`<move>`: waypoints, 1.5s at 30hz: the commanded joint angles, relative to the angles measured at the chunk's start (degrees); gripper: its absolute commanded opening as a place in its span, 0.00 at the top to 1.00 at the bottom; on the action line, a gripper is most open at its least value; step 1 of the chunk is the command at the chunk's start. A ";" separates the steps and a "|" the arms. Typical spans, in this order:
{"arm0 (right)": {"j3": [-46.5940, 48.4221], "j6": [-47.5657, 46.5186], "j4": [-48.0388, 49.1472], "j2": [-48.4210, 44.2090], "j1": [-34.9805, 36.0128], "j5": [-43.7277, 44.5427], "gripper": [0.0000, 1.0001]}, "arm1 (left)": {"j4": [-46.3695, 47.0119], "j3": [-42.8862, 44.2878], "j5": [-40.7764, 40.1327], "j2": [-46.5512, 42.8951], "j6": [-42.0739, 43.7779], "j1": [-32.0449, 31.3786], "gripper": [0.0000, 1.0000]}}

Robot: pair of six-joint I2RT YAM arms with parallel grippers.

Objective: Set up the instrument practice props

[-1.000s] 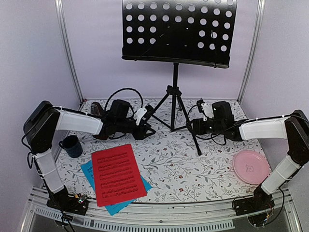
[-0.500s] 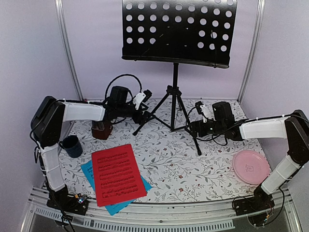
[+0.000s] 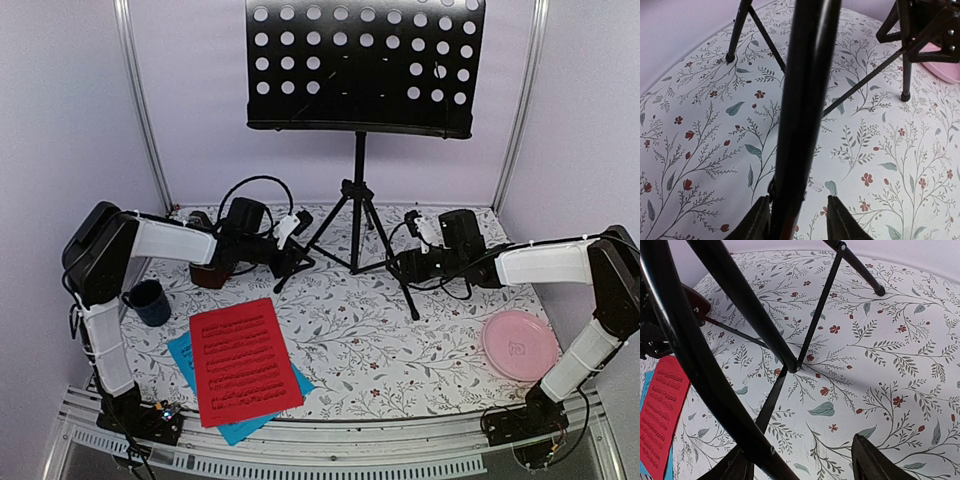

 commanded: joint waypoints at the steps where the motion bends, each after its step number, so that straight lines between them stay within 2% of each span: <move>1: 1.16 -1.60 -1.55 0.14 -1.91 1.33 0.33 | 3.42 -3.51 1.58 -3.29 -2.26 -2.34 0.61; 8: 0.98 -3.21 -3.12 -1.64 -5.06 0.71 0.32 | 4.41 -5.69 -0.69 -4.17 -4.11 -4.71 0.63; 11: 0.52 -3.40 -3.20 -2.45 -5.89 -0.07 0.32 | 5.57 -6.11 -2.53 -4.04 -5.90 -4.86 0.60; 15: -0.51 -3.73 -1.53 -3.93 -5.86 -4.32 0.26 | 5.35 -5.58 -5.17 -4.30 -7.57 -4.86 0.40; 17: -1.18 -3.13 -0.34 -5.47 -5.65 -6.09 0.20 | 5.64 -6.13 -6.13 -5.39 -8.72 -4.86 0.34; 20: -1.07 -3.10 -0.38 -7.75 -5.39 -5.64 0.16 | 6.01 -7.80 -7.99 -8.16 -10.59 -4.78 0.28; 23: -0.80 -2.70 -0.96 -9.82 -5.34 -5.30 0.13 | 4.25 -8.40 -10.10 -10.79 -11.90 -4.75 0.16; 30: -0.11 1.10 -3.04 -14.44 -4.53 -3.94 0.12 | 3.47 -13.41 -17.41 -18.30 -20.51 -4.43 0.07; 31: 0.32 2.42 -3.55 -14.99 -3.84 -4.54 0.12 | 3.16 -14.52 -18.83 -20.04 -22.13 -4.36 0.02; 39: 2.04 8.99 -3.11 -14.37 4.86 -8.40 0.13 | 1.01 -27.25 -27.16 -31.95 -33.10 -3.90 0.01; 45: 0.07 17.25 3.49 -6.86 11.31 -12.74 0.13 | -3.92 -34.32 -31.28 -38.61 -39.24 -3.90 0.01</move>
